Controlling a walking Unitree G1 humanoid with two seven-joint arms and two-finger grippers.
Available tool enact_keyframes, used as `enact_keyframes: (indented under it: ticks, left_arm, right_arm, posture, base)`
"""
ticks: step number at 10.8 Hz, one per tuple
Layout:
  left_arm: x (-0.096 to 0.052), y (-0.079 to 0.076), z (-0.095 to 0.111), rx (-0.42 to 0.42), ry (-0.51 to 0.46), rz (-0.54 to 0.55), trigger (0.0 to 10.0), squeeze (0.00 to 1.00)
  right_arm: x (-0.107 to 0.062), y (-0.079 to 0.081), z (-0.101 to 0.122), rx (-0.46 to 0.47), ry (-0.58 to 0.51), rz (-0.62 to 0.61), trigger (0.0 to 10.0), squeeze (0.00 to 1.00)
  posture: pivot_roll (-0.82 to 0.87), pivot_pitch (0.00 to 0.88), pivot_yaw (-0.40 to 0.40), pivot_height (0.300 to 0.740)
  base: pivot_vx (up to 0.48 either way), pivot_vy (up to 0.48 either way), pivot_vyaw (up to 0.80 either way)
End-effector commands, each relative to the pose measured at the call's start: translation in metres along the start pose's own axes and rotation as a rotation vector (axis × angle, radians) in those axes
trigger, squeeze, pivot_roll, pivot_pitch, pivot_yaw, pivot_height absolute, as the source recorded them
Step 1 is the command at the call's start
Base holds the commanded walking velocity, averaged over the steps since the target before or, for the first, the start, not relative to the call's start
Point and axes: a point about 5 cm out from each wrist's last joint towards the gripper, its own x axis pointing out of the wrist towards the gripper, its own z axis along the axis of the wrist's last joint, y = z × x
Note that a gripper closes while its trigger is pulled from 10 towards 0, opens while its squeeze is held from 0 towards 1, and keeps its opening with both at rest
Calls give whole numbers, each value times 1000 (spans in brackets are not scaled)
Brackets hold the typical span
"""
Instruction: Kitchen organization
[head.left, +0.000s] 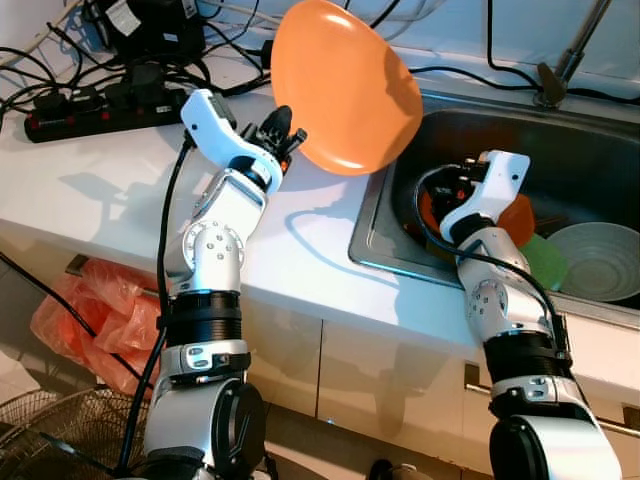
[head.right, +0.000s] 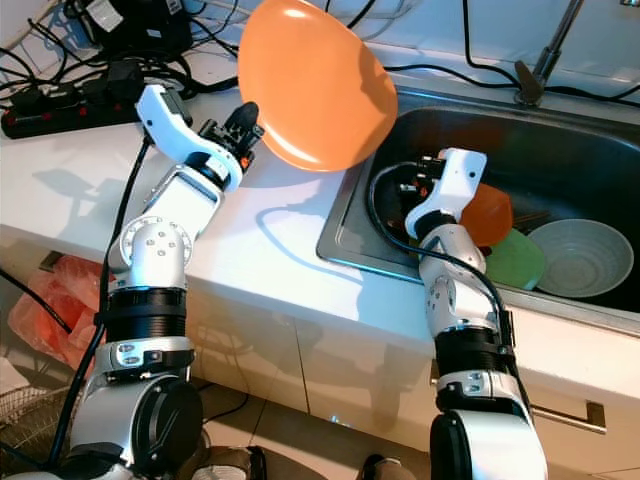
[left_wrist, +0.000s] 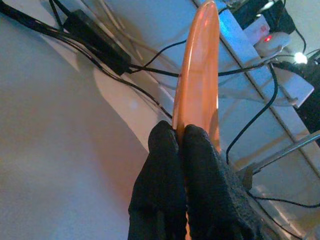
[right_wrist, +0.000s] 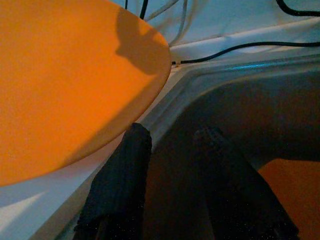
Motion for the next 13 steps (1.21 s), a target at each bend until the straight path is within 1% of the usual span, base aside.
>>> enact_keyframes:
  ticks: [1, 2, 3, 4, 5, 6, 9, 11, 12, 13]
  left_arm:
    - [-2, -10, 9, -20, -58, -58, 0, 0]
    - [-3, -12, 12, -23, -73, -88, 10000, 0]
    - [-3, -13, 13, -21, -85, -90, 10000, 0]
    - [-3, -12, 13, -21, -88, -95, 10000, 0]
    - [-5, -12, 13, -34, -99, -120, 10000, 0]
    - [-5, -13, 14, -38, -107, -130, 10000, 0]
    - [-5, -14, 13, -45, -103, -141, 10000, 0]
    - [-6, -17, 10, -54, -91, -168, 10000, 0]
    - [-7, -23, 6, -64, -67, -214, 10000, 0]
    - [-8, -29, 4, -68, -58, -248, 10000, 0]
  right_arm:
    - [2, -2, 5, 3, -22, -5, 10000, 0]
    - [2, -3, 6, 8, -24, -8, 10000, 0]
    - [2, -3, 5, 15, -25, -10, 10000, 0]
    - [2, -2, 6, 55, -27, -8, 10000, 0]
    - [3, -1, 8, 210, -36, -1, 10000, 0]
    - [3, -3, 14, 370, -64, 1, 10000, 0]
    - [6, -4, 32, 527, -129, 36, 10000, 0]
    - [7, -1, 39, 567, -133, 73, 10000, 0]
    - [6, 4, 44, 619, -142, 120, 10000, 0]
    - [6, 7, 46, 628, -140, 151, 10000, 0]
  posture:
    - [60, 89, -11, 740]
    - [62, 92, -11, 740]
    - [60, 95, -10, 740]
    - [60, 95, -10, 740]
    - [58, 96, -8, 740]
    - [58, 96, -8, 740]
    - [52, 94, -7, 740]
    - [51, 93, -8, 740]
    - [51, 93, -8, 740]
    - [51, 93, -8, 740]
  base:
    - [0, 0, 0]
    - [0, 0, 0]
    - [0, 0, 0]
    - [0, 0, 0]
    - [0, 0, 0]
    - [0, 0, 0]
    - [0, 0, 0]
    - [0, 0, 0]
    - [0, 0, 0]
    - [0, 0, 0]
